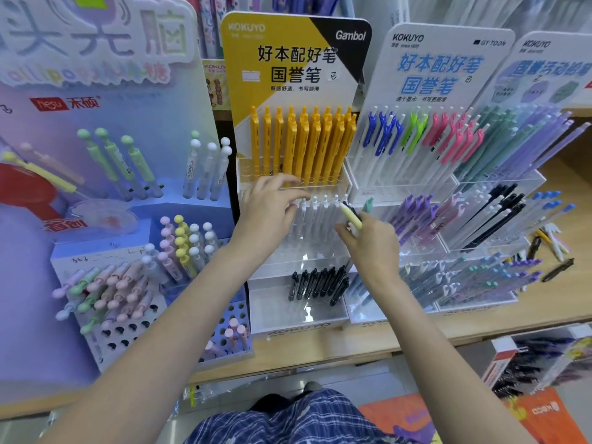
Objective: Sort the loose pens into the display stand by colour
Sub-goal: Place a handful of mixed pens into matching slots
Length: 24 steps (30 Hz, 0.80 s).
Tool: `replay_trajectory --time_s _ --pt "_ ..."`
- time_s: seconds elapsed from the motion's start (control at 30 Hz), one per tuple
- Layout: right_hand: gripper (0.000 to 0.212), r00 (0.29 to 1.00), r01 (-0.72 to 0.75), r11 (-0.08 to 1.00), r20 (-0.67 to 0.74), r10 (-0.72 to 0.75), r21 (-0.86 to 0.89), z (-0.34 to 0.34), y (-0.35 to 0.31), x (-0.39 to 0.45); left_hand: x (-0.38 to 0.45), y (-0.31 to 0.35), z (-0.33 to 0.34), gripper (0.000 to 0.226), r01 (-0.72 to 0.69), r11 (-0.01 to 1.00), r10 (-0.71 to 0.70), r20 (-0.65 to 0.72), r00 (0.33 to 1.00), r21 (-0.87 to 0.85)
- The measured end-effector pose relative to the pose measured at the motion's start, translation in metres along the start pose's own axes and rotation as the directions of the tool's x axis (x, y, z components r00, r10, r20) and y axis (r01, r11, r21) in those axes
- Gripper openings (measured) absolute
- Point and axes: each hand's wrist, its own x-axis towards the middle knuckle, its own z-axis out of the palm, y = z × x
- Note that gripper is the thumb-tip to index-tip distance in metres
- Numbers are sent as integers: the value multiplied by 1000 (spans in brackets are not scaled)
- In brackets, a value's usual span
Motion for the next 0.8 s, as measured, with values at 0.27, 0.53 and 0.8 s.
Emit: replay_trajectory --time_s 0.27,0.53,0.8 --pt "28 961 -277 414 245 131 867 -45 -22 -6 -11 27 -9 21 -21 967 -2 -91 996 -255" --pt "41 922 -232 -61 239 304 971 -54 -44 7 -20 50 2 23 257 837 -69 373 925 -484" --pt "36 884 -138 -162 195 424 977 -66 -14 23 -17 32 -16 20 224 836 -133 210 968 -501"
